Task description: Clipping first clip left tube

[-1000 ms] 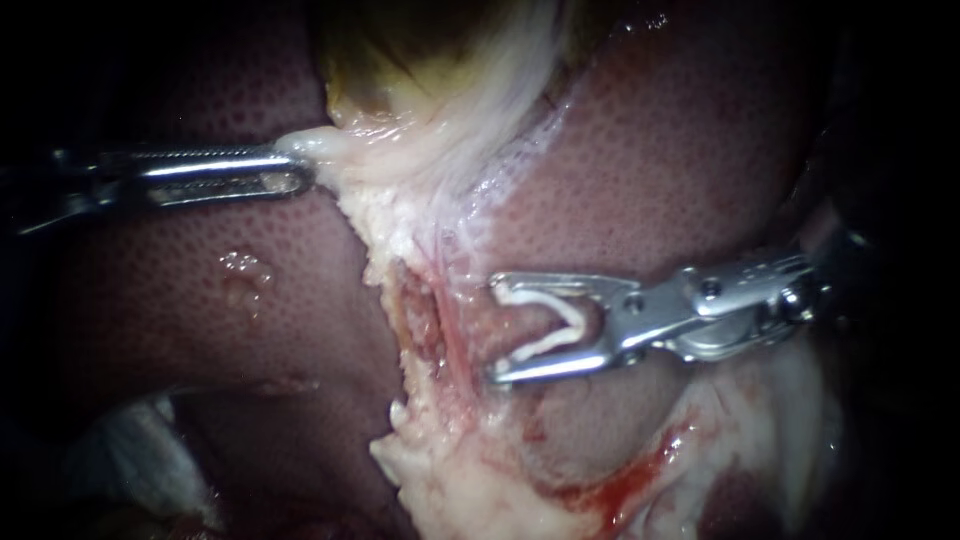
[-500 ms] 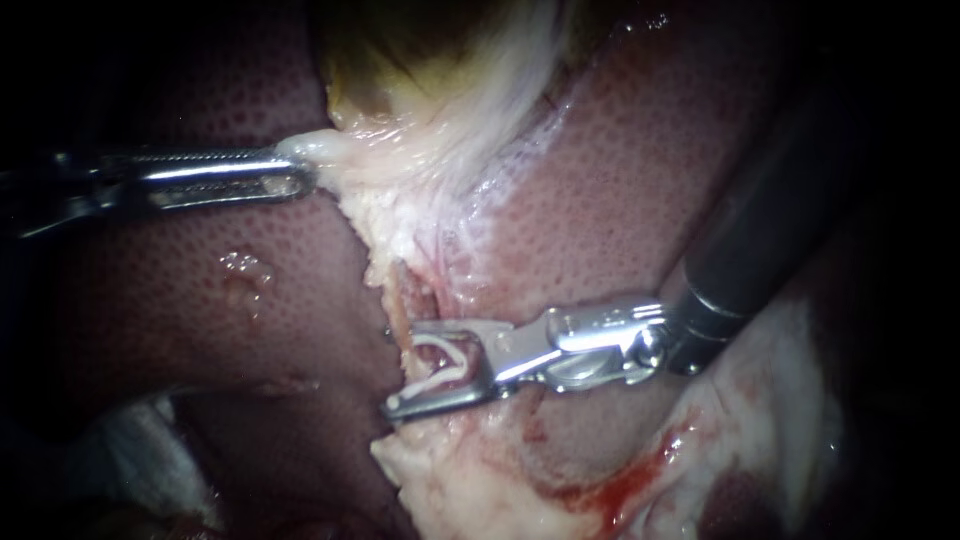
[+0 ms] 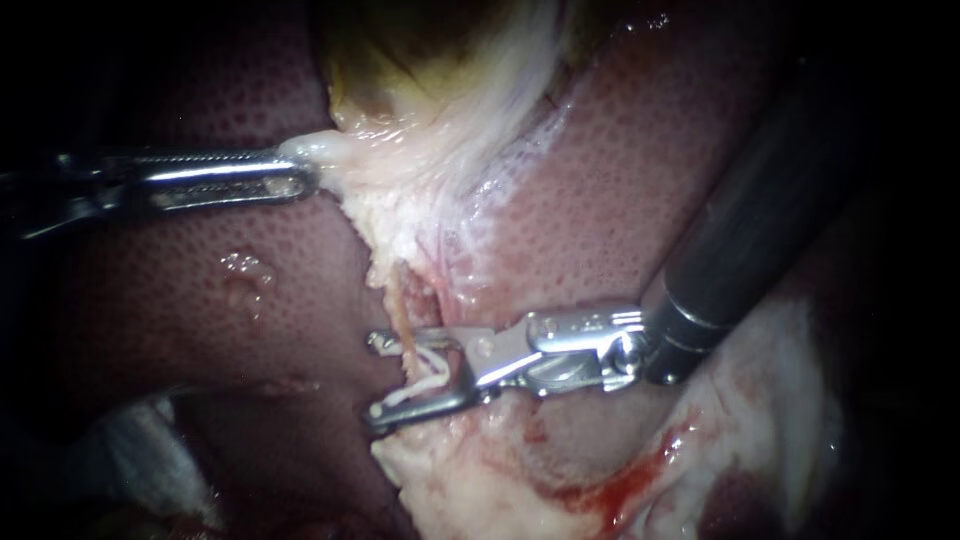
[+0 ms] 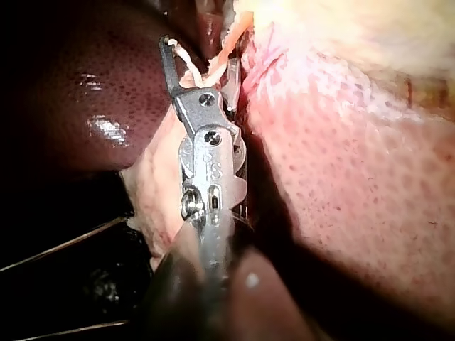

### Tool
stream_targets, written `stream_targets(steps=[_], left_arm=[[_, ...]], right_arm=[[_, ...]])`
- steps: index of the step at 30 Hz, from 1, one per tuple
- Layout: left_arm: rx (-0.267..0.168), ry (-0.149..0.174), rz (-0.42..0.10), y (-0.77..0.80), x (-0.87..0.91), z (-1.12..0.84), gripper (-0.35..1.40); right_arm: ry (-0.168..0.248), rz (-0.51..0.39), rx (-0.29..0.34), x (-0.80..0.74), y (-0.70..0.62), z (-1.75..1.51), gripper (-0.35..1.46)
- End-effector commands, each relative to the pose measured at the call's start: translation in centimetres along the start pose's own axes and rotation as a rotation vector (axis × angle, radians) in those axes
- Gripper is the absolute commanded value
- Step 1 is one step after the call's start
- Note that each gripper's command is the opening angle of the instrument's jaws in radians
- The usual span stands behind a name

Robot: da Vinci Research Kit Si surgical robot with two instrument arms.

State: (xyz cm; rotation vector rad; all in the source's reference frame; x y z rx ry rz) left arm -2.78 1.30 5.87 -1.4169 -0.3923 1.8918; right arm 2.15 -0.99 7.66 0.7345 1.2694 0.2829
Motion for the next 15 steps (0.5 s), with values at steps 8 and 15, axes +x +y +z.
stream_targets(steps=[8,15], left_arm=[[0.000,0.000,0.001,0.00,-0.01,0.00,-0.35],[0.001,0.000,0.001,0.00,-0.01,0.00,-0.35]], right_arm=[[-0.001,0.034,0.004,-0.05,0.06,-0.04,0.50],[-0.069,0.136,0.062,-0.10,0.02,-0.15,-0.35]])
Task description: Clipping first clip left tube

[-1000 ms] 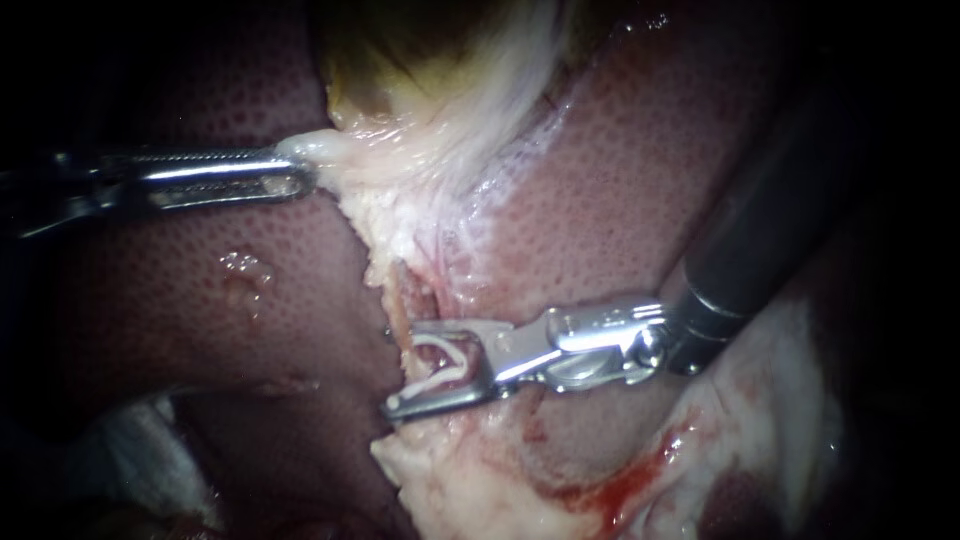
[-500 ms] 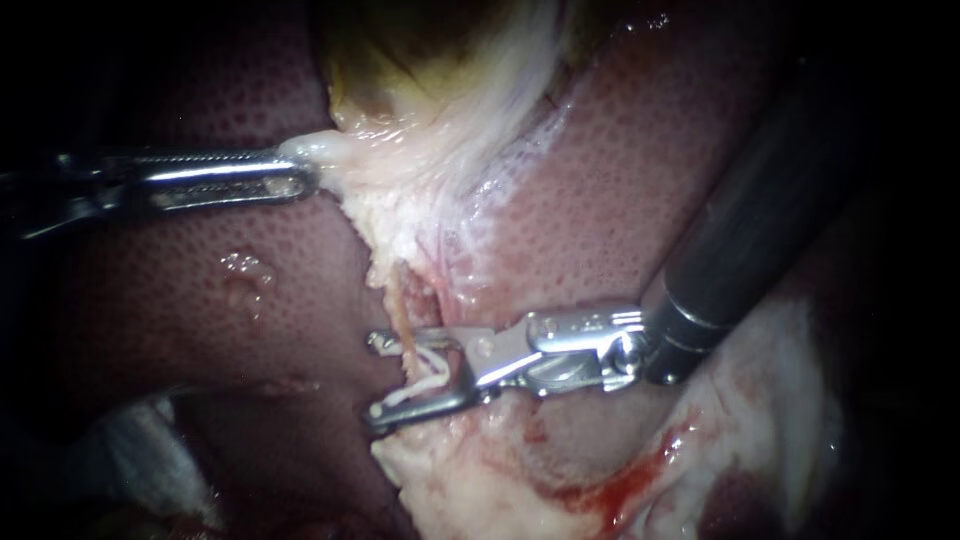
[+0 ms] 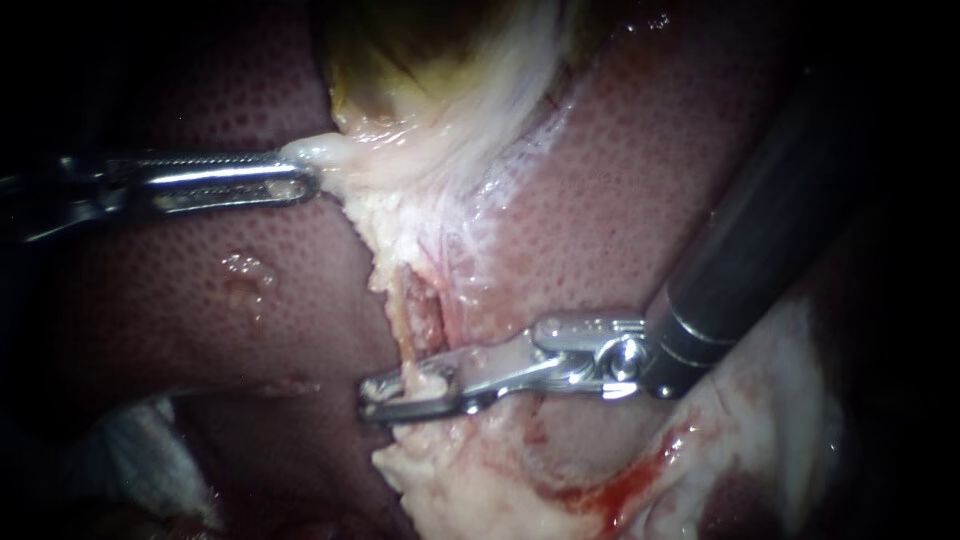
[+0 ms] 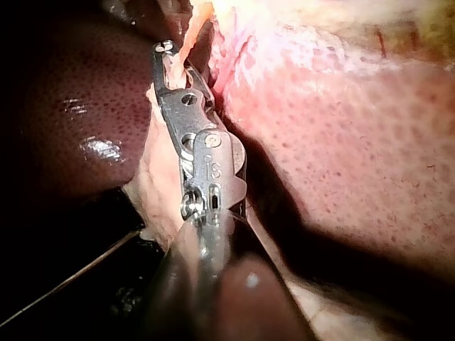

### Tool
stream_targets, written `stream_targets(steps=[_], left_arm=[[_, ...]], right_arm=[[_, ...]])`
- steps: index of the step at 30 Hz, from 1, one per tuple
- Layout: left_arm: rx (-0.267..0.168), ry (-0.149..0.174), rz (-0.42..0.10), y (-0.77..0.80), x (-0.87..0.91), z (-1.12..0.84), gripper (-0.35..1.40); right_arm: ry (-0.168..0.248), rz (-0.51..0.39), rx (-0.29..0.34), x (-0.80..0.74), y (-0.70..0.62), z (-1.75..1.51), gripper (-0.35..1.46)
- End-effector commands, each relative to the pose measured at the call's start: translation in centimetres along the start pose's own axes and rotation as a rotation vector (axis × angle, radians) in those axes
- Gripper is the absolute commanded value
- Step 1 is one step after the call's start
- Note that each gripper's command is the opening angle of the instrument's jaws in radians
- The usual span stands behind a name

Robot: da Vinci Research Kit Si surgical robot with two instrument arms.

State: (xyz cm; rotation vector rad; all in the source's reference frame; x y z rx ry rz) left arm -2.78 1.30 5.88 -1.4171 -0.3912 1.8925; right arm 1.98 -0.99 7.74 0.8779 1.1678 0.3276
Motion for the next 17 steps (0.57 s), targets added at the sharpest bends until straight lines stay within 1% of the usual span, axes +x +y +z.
stream_targets(steps=[1,6,17], left_arm=[[0.000,0.000,0.000,0.00,0.00,0.00,-0.35],[0.000,0.000,0.000,0.00,0.00,0.00,-0.35],[0.000,0.000,0.000,-0.01,0.00,0.01,-0.35]], right_arm=[[0.000,-0.002,0.004,0.00,0.00,0.00,-0.35],[-0.010,0.007,0.004,-0.02,-0.01,0.02,-0.35],[-0.011,0.006,0.005,-0.04,0.00,0.02,-0.35]])
